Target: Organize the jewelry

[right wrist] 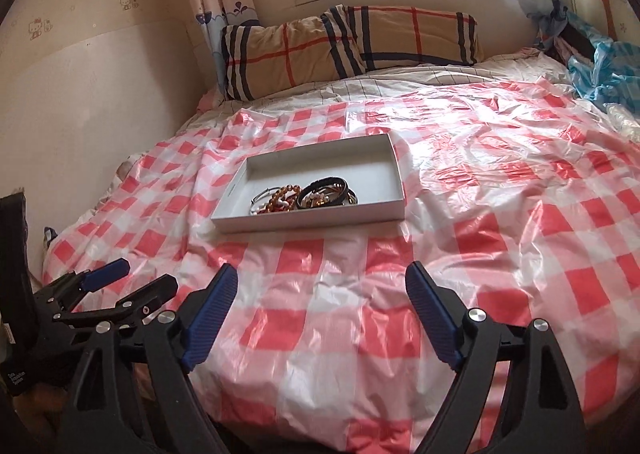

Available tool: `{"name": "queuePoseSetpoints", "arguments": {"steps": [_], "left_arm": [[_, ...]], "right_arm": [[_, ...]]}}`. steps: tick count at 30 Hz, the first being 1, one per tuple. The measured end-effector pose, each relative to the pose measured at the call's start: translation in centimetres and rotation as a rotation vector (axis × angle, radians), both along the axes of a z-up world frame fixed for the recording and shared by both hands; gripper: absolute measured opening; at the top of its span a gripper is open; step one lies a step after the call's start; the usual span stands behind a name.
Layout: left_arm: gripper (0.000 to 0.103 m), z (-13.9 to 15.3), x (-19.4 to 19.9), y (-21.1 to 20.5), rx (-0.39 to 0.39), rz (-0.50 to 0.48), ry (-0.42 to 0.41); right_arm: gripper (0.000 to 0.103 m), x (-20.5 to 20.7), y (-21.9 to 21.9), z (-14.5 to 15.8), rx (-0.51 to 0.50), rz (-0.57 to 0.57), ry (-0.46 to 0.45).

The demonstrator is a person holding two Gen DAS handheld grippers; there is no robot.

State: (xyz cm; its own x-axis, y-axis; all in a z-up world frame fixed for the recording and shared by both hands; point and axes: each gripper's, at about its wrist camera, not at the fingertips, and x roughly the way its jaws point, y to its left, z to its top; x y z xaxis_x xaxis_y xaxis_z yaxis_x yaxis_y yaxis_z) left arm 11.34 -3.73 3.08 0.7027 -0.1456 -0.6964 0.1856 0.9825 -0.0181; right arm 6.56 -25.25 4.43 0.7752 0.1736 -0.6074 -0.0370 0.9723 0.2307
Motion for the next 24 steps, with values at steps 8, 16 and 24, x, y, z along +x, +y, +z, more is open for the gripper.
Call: {"name": "queuePoseSetpoints", "arguments": {"steps": [8, 16, 24], "left_arm": [[0.092, -0.9, -5.3, 0.1, 0.014, 0.000, -0.016], [0.095, -0.8, -8.6, 0.0, 0.034, -0.017, -0.054], [0.095, 4.6, -10.3, 2.1, 0.059, 0.004, -0.217]], "right_arm": [[0.090, -6.0, 1.7, -3.0, -0.050, -0.034, 0.024], [0.096, -8.6, 0.9, -2.5, -0.058, -0.107, -0.021], [0.096, -10.7, 0.0, 1.4, -0.164, -0.099, -0.097]]}}
